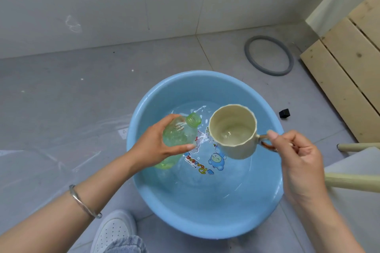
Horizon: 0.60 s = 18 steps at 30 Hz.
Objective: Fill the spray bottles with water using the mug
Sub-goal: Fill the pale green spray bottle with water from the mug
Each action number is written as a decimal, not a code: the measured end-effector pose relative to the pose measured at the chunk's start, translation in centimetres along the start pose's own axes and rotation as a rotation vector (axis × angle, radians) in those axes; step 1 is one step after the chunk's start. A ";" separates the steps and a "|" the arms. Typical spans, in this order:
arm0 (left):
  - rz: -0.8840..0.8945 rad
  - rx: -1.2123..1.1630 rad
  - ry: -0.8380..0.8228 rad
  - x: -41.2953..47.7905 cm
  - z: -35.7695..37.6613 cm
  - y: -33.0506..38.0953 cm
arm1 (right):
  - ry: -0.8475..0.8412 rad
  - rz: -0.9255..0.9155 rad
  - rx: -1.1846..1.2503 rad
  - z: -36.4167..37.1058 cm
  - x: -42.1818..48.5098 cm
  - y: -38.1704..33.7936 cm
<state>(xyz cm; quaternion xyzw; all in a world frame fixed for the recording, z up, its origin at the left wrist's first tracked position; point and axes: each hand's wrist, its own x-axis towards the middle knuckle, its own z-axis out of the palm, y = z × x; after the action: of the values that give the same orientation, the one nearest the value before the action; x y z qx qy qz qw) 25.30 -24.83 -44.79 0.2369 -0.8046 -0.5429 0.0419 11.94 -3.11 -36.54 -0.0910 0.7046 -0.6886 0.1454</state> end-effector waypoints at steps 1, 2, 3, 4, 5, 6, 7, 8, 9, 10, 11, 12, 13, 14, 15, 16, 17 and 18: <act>-0.001 0.000 -0.012 0.0 0.1 0.0 | 0.021 -0.021 -0.005 0.2 0.1 -0.6; 0.001 0.000 -0.023 -0.1 0.3 0.0 | 0.036 -0.041 -0.025 0.3 0.2 -1.1; 0.005 -0.002 -0.034 -0.1 0.4 -0.1 | 0.044 -0.063 -0.054 0.4 0.2 -1.6; 0.007 0.000 -0.047 0.0 0.6 -0.2 | 0.046 -0.086 -0.090 0.5 0.2 -1.9; 0.009 0.002 -0.057 0.0 0.8 -0.3 | 0.052 -0.109 -0.125 0.5 0.1 -2.2; 0.015 0.006 -0.065 0.0 0.9 -0.3 | 0.057 -0.135 -0.158 0.5 0.1 -2.3; 0.022 0.009 -0.071 -0.1 1.0 -0.3 | 0.057 -0.160 -0.194 0.5 0.0 -2.4; 0.027 0.011 -0.075 -0.1 1.1 -0.2 | 0.055 -0.185 -0.225 0.6 -0.1 -2.5; 0.030 0.011 -0.077 -0.1 1.1 -0.1 | 0.049 -0.209 -0.246 0.8 -0.1 -2.7; 0.030 0.013 -0.078 -0.1 1.1 0.0 | 0.039 -0.237 -0.263 0.9 -0.2 -2.8; 0.032 0.013 -0.079 -0.1 1.0 0.2 | 0.027 -0.271 -0.291 1.0 -0.3 -2.9; 0.034 0.015 -0.078 -0.1 1.0 0.3 | 0.016 -0.307 -0.330 1.2 -0.4 -3.0; 0.036 0.018 -0.076 -0.1 1.0 0.3 | 0.005 -0.339 -0.366 1.4 -0.6 -3.1; 0.037 0.020 -0.074 -0.1 1.1 0.4 | -0.003 -0.363 -0.392 1.5 -0.7 -3.2; 0.039 0.021 -0.072 -0.2 1.1 0.4 | -0.004 -0.383 -0.415 1.5 -0.8 -3.2; 0.038 0.023 -0.071 -0.2 1.1 0.4 | -0.004 -0.404 -0.441 1.6 -0.9 -3.3; 0.039 0.025 -0.071 -0.2 1.1 0.4 | -0.001 -0.428 -0.469 1.6 -0.9 -3.4; 0.040 0.031 -0.070 -0.2 1.1 0.3 | 0.001 -0.455 -0.499 1.6 -0.9 -3.4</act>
<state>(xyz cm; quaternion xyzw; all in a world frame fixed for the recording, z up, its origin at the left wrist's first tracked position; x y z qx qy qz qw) 25.08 -23.74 -44.92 0.2020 -0.8184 -0.5375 0.0210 13.12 -4.44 -33.04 -0.2784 0.8131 -0.5096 -0.0395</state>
